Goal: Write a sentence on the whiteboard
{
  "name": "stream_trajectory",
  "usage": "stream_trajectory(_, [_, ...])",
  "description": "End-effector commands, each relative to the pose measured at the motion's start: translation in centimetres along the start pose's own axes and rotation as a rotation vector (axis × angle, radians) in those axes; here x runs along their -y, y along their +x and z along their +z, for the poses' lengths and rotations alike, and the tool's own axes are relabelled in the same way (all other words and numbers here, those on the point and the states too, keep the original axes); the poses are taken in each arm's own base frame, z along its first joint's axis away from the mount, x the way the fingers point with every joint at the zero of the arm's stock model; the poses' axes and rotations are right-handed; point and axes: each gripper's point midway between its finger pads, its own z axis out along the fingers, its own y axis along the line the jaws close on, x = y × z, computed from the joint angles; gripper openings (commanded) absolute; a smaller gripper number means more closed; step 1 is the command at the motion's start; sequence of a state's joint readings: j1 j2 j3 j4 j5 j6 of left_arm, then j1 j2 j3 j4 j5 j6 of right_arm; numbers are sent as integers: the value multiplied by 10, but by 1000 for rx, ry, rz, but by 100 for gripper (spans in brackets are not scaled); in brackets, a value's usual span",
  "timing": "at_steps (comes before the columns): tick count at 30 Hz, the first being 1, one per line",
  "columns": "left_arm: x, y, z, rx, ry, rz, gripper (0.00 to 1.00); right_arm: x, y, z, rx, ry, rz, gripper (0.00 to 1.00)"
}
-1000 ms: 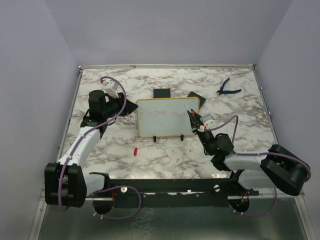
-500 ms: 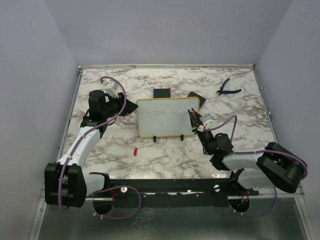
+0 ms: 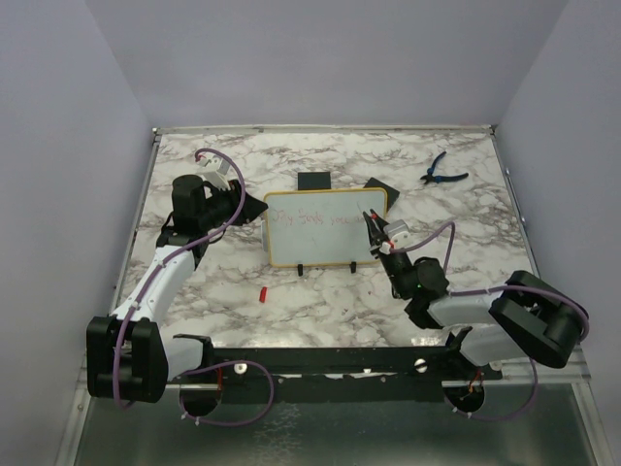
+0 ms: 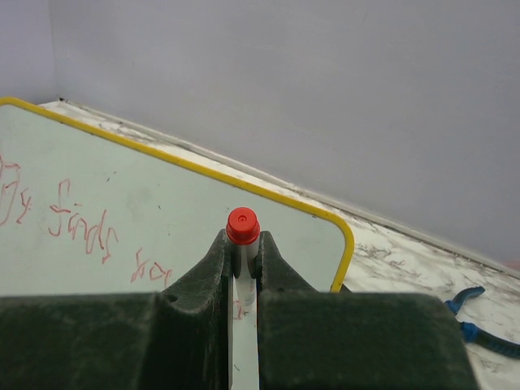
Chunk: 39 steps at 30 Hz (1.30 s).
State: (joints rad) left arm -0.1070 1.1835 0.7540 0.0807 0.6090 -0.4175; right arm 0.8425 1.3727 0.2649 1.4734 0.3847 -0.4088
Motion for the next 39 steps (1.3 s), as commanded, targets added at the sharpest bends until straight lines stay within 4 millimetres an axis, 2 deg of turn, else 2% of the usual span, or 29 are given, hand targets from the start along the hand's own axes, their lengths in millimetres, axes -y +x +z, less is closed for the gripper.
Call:
stream_trajectory(1, [3, 1, -1, 7, 12, 27, 23, 11, -10, 6, 34, 55, 2, 1])
stream_trajectory(25, [3, 1, -1, 7, 11, 27, 22, 10, 11, -10, -37, 46, 22, 1])
stream_trajectory(39, [3, 1, -1, 7, 12, 28, 22, 12, 12, -12, -46, 52, 20, 1])
